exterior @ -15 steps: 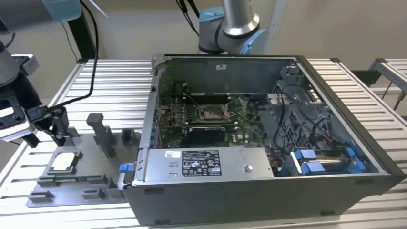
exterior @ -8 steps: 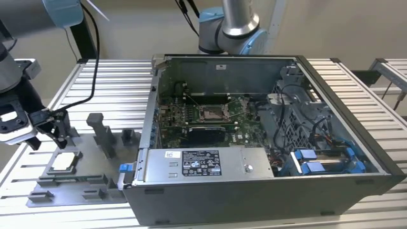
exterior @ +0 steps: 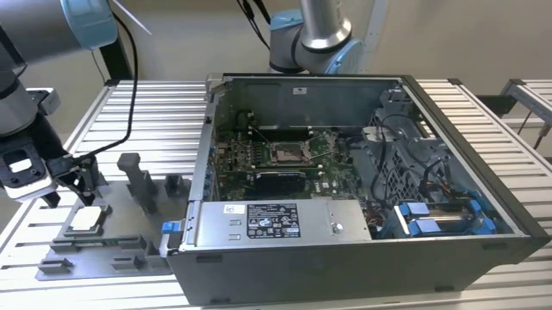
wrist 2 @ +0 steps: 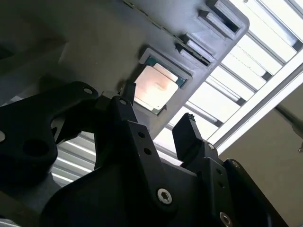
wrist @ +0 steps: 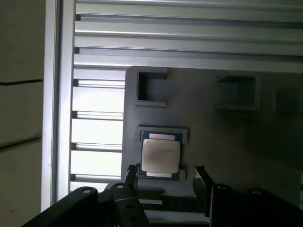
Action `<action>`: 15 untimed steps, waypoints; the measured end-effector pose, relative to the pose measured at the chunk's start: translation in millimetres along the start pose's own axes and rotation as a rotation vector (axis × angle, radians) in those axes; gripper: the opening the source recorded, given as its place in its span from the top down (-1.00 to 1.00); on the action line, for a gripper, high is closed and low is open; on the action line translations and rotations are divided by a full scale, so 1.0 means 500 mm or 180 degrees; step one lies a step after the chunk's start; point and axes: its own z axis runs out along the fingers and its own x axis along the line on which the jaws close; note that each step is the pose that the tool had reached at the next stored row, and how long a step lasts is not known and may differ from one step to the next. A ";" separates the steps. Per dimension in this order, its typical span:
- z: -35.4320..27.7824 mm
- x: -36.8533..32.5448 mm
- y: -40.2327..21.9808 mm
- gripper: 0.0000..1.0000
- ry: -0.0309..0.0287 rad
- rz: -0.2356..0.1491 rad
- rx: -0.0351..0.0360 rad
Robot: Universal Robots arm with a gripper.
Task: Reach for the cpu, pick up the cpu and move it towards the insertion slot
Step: 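Pick up the cpu and move it towards the insertion slot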
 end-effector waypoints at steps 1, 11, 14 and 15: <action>0.004 0.000 0.000 -1.00 0.0000 -0.0001 0.0000; 0.040 0.004 0.002 -1.00 -0.0003 -0.0023 0.0000; 0.051 0.005 0.003 -1.00 -0.0005 -0.0031 0.0000; 0.055 0.005 0.003 -1.00 -0.0006 -0.0034 0.0000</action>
